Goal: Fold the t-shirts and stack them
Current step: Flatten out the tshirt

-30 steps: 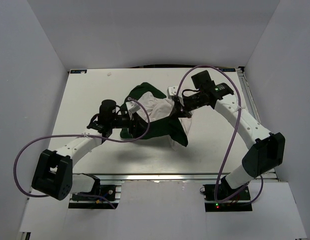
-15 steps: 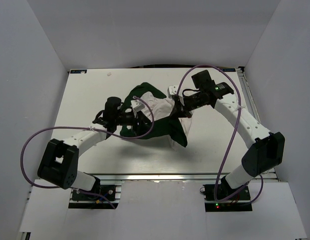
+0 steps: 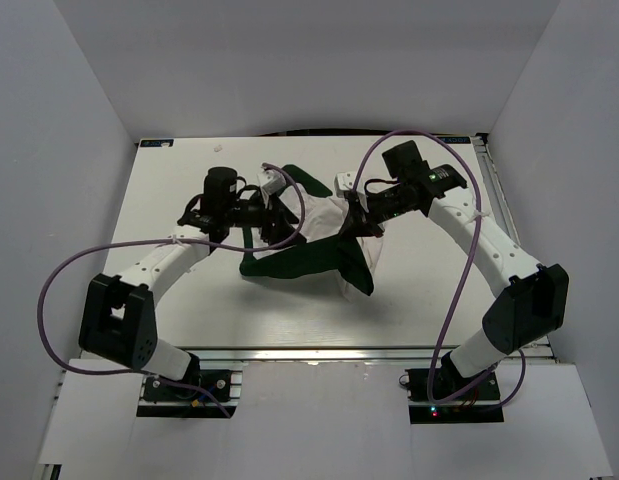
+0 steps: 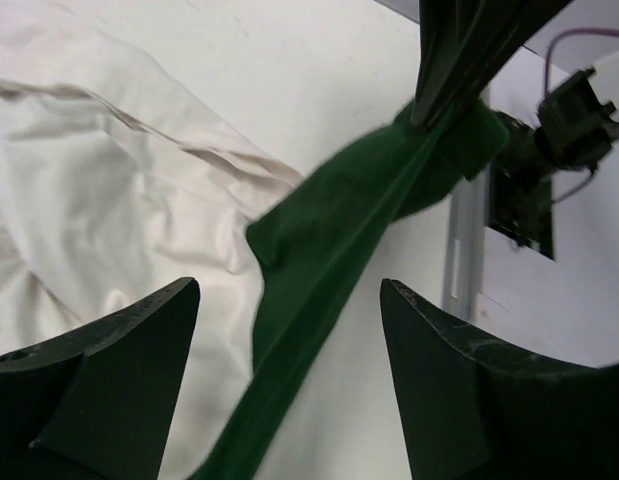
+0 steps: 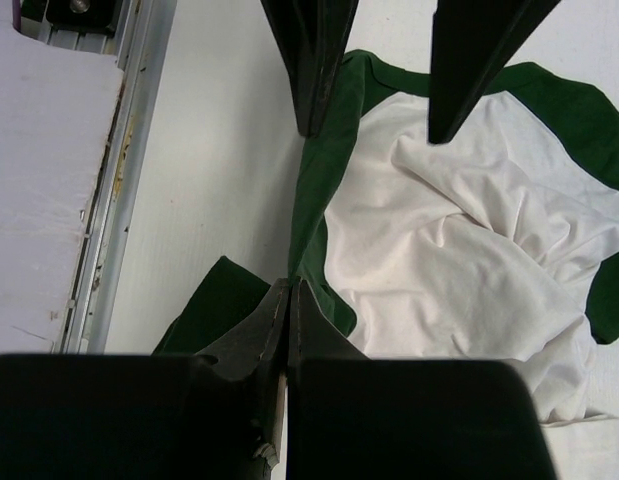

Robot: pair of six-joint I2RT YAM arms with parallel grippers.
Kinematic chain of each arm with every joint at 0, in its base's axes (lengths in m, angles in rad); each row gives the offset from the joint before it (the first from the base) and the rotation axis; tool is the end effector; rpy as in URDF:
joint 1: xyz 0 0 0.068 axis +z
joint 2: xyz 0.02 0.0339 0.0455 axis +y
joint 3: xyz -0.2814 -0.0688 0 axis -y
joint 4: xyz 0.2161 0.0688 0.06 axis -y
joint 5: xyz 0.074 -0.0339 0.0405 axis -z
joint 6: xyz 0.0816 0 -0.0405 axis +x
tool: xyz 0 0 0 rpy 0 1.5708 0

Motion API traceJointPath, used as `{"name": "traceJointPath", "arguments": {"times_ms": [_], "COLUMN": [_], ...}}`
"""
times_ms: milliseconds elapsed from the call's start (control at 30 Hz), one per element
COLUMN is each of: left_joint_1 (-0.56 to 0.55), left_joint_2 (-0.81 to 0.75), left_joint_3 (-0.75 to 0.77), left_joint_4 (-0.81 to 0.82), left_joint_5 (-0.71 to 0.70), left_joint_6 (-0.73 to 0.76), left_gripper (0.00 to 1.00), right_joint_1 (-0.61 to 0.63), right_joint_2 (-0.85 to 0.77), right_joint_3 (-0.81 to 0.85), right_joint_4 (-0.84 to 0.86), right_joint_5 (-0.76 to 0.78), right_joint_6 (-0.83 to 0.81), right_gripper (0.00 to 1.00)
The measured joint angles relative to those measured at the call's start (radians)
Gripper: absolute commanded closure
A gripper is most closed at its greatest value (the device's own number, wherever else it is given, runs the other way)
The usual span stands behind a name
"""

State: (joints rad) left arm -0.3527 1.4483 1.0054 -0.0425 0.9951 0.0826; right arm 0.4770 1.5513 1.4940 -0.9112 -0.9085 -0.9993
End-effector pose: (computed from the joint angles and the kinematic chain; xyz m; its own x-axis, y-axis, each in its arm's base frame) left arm 0.2685 -0.1718 0.2991 -0.3634 0.1816 -0.9138 0.9174 0.2405 -0.3170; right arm 0.2406 0.1968 0.3400 0.1753 -0.4916 -0.8530 -0.9831 -0.1337 -0.1250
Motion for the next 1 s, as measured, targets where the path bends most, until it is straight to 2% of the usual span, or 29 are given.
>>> {"name": "traceJointPath", "arguments": {"times_ms": [300,533,600,700,767,900,1000], "left_joint_1": [0.000,0.000,0.000,0.000,0.000,-0.001,-0.001], "left_joint_2": [0.136,0.196,0.198,0.198,0.198,0.198,0.198], "left_joint_3": [-0.005,-0.002,-0.001,0.000,0.000,0.000,0.000], "left_joint_4": [-0.081,-0.102,-0.114,-0.121,-0.125,-0.133,-0.135], "left_joint_5": [0.139,0.189,0.201,0.218,0.225,0.225,0.220], "left_joint_6": [0.033,0.046,0.049,0.049,0.050,0.048,0.047], "left_gripper": [0.19,0.32,0.49,0.66,0.73,0.98,1.00], "right_joint_1": [0.000,0.000,0.000,0.000,0.000,0.000,0.000], "right_joint_2": [0.000,0.000,0.000,0.000,0.000,0.001,0.004], "right_joint_3": [0.000,0.000,0.000,0.000,0.000,0.000,0.000], "right_joint_4": [0.000,0.000,0.000,0.000,0.000,0.000,0.001], "right_joint_5": [-0.016,-0.023,-0.023,-0.023,-0.024,-0.030,-0.031], "right_joint_6": [0.000,0.001,0.002,0.004,0.005,0.012,0.026], "right_gripper": [1.00,1.00,1.00,1.00,1.00,1.00,1.00]}}
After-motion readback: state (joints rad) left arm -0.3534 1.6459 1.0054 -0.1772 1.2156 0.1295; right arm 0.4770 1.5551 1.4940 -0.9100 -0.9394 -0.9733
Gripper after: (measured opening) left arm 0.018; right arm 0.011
